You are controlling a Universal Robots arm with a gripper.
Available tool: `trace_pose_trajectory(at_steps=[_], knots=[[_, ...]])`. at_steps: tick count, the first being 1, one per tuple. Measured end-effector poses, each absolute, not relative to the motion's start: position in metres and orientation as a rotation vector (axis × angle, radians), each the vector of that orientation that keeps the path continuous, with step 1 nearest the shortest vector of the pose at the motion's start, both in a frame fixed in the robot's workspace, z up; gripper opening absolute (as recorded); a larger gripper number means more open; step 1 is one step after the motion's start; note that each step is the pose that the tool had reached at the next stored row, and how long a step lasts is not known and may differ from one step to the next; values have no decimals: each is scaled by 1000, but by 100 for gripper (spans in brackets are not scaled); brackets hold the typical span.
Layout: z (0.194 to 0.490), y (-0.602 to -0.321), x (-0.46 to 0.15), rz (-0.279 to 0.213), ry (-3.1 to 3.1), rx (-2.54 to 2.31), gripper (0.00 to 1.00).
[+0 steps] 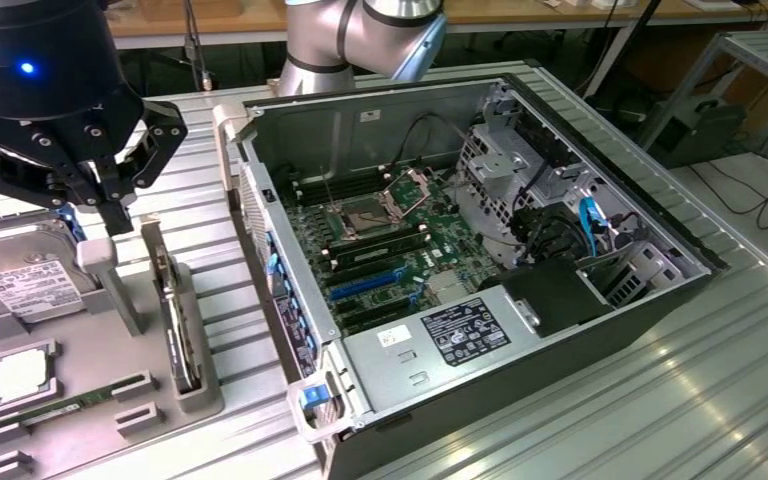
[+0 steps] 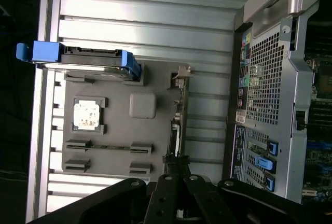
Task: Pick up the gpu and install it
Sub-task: 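Pick up the gpu and move the gpu toward the slot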
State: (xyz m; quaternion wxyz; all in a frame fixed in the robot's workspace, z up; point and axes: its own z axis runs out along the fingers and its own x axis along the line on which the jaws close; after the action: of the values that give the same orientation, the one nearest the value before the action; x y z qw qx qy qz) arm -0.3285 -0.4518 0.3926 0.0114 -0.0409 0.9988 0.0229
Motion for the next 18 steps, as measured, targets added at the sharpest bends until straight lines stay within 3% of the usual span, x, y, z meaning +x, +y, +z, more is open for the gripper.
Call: trace_pose_trajectory(at_steps=[7,9,13,14,15,18], knots=[[393,-452,-329,71,3115,-128,11],[393,-452,-329,71,3115,-128,17],[393,-452,-329,71,3115,-128,42],[393,-452,-329,71,3115,-128,42],[393,-452,-329,71,3115,-128,48],[393,-454,-329,71,3115,-127,48]])
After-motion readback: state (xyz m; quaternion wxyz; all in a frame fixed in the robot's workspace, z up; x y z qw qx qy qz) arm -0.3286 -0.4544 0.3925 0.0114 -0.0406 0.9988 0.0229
